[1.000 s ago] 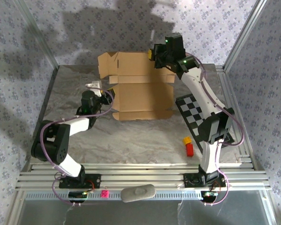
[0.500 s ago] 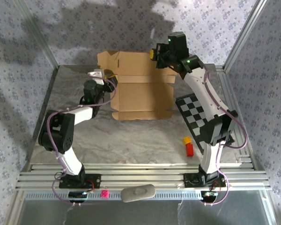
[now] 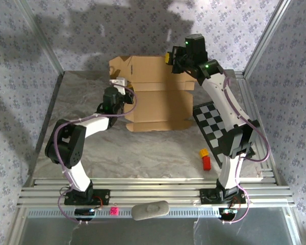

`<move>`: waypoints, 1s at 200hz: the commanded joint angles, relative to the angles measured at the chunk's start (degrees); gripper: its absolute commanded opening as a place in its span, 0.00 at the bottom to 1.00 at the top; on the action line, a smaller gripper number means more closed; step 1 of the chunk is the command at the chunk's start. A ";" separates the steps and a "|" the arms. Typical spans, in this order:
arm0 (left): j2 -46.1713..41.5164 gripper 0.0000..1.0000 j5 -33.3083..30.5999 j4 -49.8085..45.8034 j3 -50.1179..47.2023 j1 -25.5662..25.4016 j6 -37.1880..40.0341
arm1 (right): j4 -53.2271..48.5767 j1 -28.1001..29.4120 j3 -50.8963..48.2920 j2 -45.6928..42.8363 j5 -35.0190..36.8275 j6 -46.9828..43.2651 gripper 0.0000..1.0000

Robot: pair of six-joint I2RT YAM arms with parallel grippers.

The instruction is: Fold the paper box

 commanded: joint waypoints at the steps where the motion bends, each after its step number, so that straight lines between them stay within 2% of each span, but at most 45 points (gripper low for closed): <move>1: -2.12 0.08 -8.69 -7.52 2.73 -1.25 5.42 | 1.72 -0.32 1.00 0.39 -1.00 1.39 0.00; 12: -2.20 0.08 -11.07 -7.41 2.37 -2.35 7.79 | 1.70 -0.16 0.92 0.39 -1.15 1.34 0.00; 37: -2.38 0.11 -12.28 -8.10 3.22 -4.73 13.18 | 1.34 -0.10 0.68 0.30 -1.24 0.95 0.00; 49: -2.21 0.20 -14.55 -9.95 4.36 -6.05 15.39 | 1.52 -0.07 0.40 0.22 -1.24 0.96 0.00; 64: -1.95 0.25 -18.84 -12.65 5.76 -7.40 16.97 | 1.79 0.06 0.00 0.24 -1.27 0.77 0.00; 78: -1.95 0.40 -23.06 -15.23 6.65 -8.05 17.20 | 2.10 0.19 -0.44 0.13 -1.46 0.60 0.00; 95: -2.44 0.49 -25.43 -17.93 7.39 -8.65 17.76 | 2.47 0.41 -1.22 -0.03 -1.65 0.34 0.00; 146: -5.92 0.53 -25.11 -22.73 7.65 -11.61 22.44 | 4.96 1.16 -5.88 -1.45 -1.46 -1.75 0.00; 177: -16.42 0.60 -24.19 -23.56 3.88 -12.23 18.64 | 5.77 -0.28 -6.78 -1.59 -2.13 -7.90 0.00; 190: -22.59 0.61 -19.51 -26.94 3.06 -11.27 15.52 | 6.61 -1.24 -6.99 -1.24 -3.61 -11.10 0.00; 200: -26.89 0.61 -13.48 -29.01 2.22 -9.37 13.07 | 6.50 -1.98 -7.31 -1.27 -4.48 -13.11 0.00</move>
